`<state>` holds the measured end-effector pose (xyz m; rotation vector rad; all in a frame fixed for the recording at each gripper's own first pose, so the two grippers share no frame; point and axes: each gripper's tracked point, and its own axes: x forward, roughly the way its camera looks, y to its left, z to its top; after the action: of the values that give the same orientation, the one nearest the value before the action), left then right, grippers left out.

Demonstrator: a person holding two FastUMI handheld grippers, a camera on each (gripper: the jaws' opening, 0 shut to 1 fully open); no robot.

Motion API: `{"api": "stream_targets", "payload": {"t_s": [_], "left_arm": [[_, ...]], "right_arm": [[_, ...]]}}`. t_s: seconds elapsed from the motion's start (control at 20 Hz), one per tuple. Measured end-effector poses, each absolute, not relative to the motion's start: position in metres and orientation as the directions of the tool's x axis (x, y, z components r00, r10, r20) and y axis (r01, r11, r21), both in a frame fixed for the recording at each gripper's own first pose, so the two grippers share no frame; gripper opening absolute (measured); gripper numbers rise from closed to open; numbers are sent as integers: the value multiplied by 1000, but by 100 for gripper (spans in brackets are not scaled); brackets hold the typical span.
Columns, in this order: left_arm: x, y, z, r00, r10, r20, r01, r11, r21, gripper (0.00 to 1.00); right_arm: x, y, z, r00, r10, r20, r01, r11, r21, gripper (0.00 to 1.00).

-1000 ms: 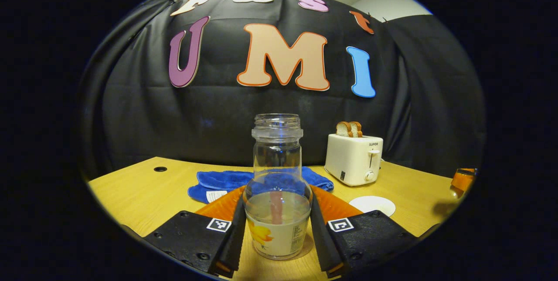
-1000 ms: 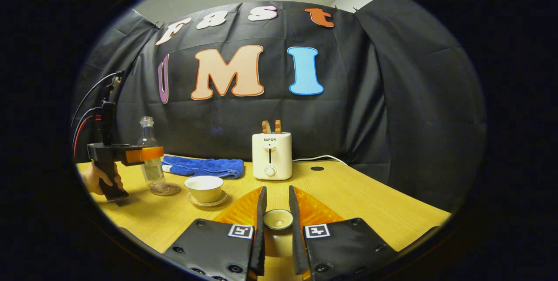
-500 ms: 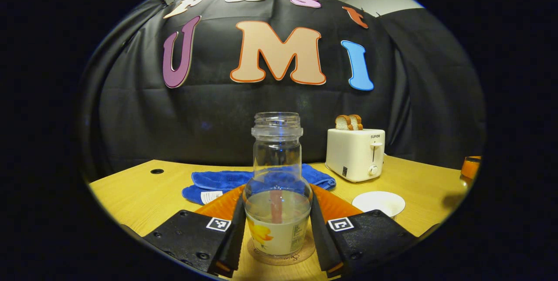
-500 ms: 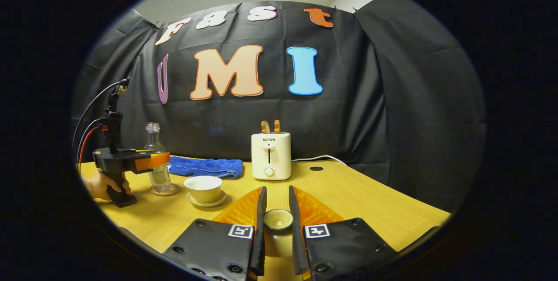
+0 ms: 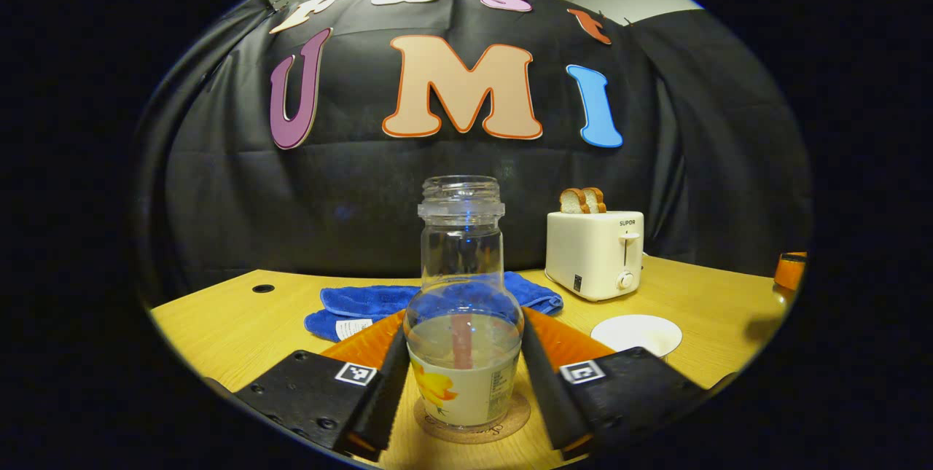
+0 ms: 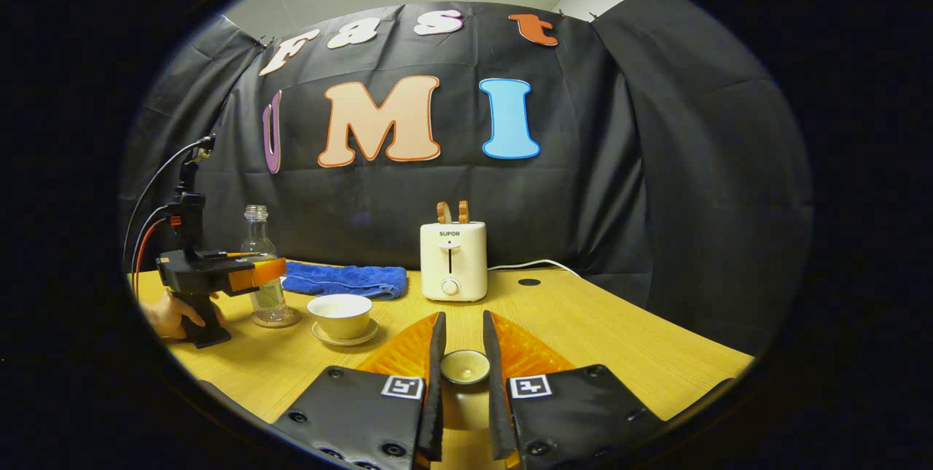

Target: Open the teacup lid with one hand, grasp the water bottle and pour water into the teacup with the other hand; after pouring, place the water bottle on the coaster and then close the teacup lid.

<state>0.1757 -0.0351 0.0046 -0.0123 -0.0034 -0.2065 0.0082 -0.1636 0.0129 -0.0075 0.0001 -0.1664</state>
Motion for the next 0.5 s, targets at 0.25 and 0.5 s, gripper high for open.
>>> {"api": "stream_targets", "payload": {"t_s": [0.25,0.5], "left_arm": [[174,-34,1,979,-202,-13,202,979,-7,94],[136,-15,1,988,-152,-8,152,988,-1,94]], "right_arm": [[8,-164,13,986,-165,1,165,986,-8,29],[9,-162,13,987,-159,0,159,987,-6,29]]}}
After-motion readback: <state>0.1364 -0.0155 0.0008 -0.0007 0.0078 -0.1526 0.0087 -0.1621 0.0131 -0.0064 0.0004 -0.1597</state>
